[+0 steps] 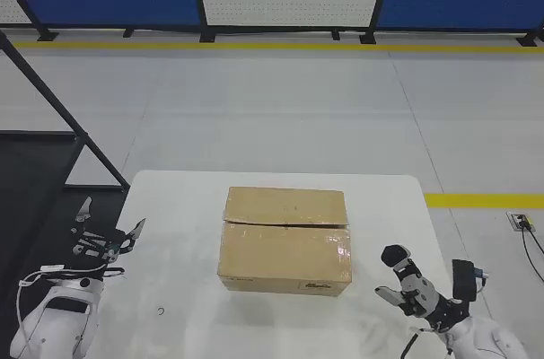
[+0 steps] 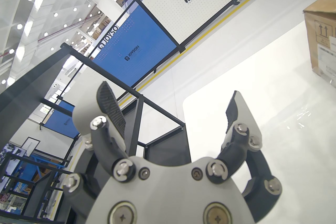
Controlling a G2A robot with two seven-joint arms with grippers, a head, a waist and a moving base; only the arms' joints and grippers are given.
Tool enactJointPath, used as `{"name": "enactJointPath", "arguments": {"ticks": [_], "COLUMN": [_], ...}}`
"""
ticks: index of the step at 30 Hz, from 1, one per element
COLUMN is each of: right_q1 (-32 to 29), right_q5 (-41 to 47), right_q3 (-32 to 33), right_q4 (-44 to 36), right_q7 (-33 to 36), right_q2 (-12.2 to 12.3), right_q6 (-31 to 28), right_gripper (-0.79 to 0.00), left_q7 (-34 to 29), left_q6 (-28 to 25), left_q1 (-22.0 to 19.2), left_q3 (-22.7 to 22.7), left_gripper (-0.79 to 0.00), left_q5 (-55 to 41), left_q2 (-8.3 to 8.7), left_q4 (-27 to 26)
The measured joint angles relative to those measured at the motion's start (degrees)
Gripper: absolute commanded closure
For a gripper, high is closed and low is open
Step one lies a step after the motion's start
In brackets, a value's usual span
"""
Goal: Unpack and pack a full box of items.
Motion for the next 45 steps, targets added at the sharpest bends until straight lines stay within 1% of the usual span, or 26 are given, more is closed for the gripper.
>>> {"name": "enactJointPath", "arguments": {"ticks": [5, 7, 8, 9, 11, 14, 15, 16, 17, 18, 20, 21, 23, 24, 26, 27, 30, 34, 37, 40, 45], "right_q1": [-0.02, 0.11, 0.47, 1.17, 2.33, 4.57, 5.12, 5.70, 6.58, 7.29, 8.75, 9.68, 10.91, 11.32, 11.37, 11.34, 11.31, 11.31, 11.57, 12.26, 13.86], "right_q5": [0.25, 1.94, 3.11, 4.76, 7.39, 13.15, 15.16, 17.41, 20.53, 22.94, 28.02, 31.61, 36.08, 37.42, 37.52, 37.38, 37.30, 37.30, 38.11, 38.87, 39.18], "right_q3": [-0.07, -1.07, -1.63, -2.29, -3.05, -4.33, -4.79, -5.17, -5.54, -5.81, -6.45, -6.82, -6.85, -6.68, -6.61, -6.60, -6.62, -6.64, -7.34, -7.86, -9.13], "right_q4": [0.03, 0.44, 0.75, 1.12, 1.58, 1.45, 1.27, 1.26, 1.48, 1.75, 2.41, 3.03, 4.61, 5.47, 5.55, 5.46, 5.41, 5.41, 5.58, 6.19, 7.50], "right_q7": [0.05, 0.33, 0.90, 2.00, 4.08, 8.67, 10.01, 11.44, 13.60, 15.39, 19.47, 22.23, 26.51, 28.86, 29.57, 28.93, 28.55, 28.59, 27.59, 27.88, 31.91], "right_q2": [-0.01, -0.11, -0.11, -0.07, 0.08, 0.61, 0.82, 1.06, 1.44, 1.73, 2.37, 2.78, 3.40, 3.62, 3.65, 3.63, 3.62, 3.62, 3.47, 3.48, 3.75], "right_q6": [0.07, 0.84, 1.00, 0.98, 0.43, -0.04, -0.04, -0.03, -0.01, -0.01, 0.00, 0.00, 0.02, 0.08, 0.10, 0.11, 0.10, 0.13, 2.64, 3.56, 6.55], "right_gripper": [-0.785, -0.785, -0.785, -0.785, -0.785, -0.785, -0.785, -0.785, -0.785, -0.785, -0.785, -0.785, -0.785, -0.785, -0.785, -0.785, -0.785, -0.785, -0.785, -0.785, -0.785], "left_q7": [-0.02, -1.07, -1.96, -3.29, -5.69, -11.70, -13.75, -16.11, -19.76, -22.55, -28.41, -32.57, -39.67, -44.59, -49.71, -50.75, -48.38, -48.21, -49.00, -53.39, -63.07], "left_q6": [-0.07, -2.57, -4.92, -8.63, -14.20, -24.16, -26.77, -29.38, -32.52, -34.50, -37.42, -38.39, -38.71, -38.12, -37.52, -37.47, -37.52, -37.51, -35.04, -31.80, -26.25], "left_q1": [0.02, -0.50, -1.11, -2.07, -3.78, -6.61, -7.22, -7.83, -8.73, -9.43, -10.66, -11.45, -12.50, -13.29, -13.75, -13.76, -13.70, -13.67, -13.18, -13.95, -16.65], "left_q3": [0.07, 0.67, 0.73, 0.79, 0.50, -0.84, -1.15, -1.39, -1.64, -1.72, -1.50, -1.16, -0.31, -0.23, -0.42, -0.46, -0.47, -0.43, 1.77, 3.89, 5.95], "left_gripper": [-0.785, -0.785, -0.785, -0.785, -0.785, -0.785, -0.785, -0.785, -0.785, -0.785, -0.785, -0.785, -0.785, -0.785, -0.785, -0.785, -0.785, -0.785, -0.785, -0.785, -0.785], "left_q5": [-0.08, -2.59, -5.04, -9.06, -15.80, -28.98, -32.89, -36.98, -42.60, -46.89, -55.75, -61.65, -70.27, -75.11, -79.36, -79.79, -78.29, -78.32, -81.69, -89.43, -101.89], "left_q2": [-0.01, -0.04, -0.01, 0.03, 0.13, 0.50, 0.64, 0.79, 1.04, 1.25, 1.71, 2.08, 2.73, 3.24, 3.54, 3.55, 3.51, 3.50, 3.48, 3.90, 4.81], "left_q4": [0.01, 0.00, 0.06, 0.40, 1.30, 3.10, 3.62, 4.22, 5.03, 5.60, 6.92, 7.72, 8.68, 8.80, 8.69, 8.65, 8.64, 8.66, 8.45, 9.04, 12.15]}}
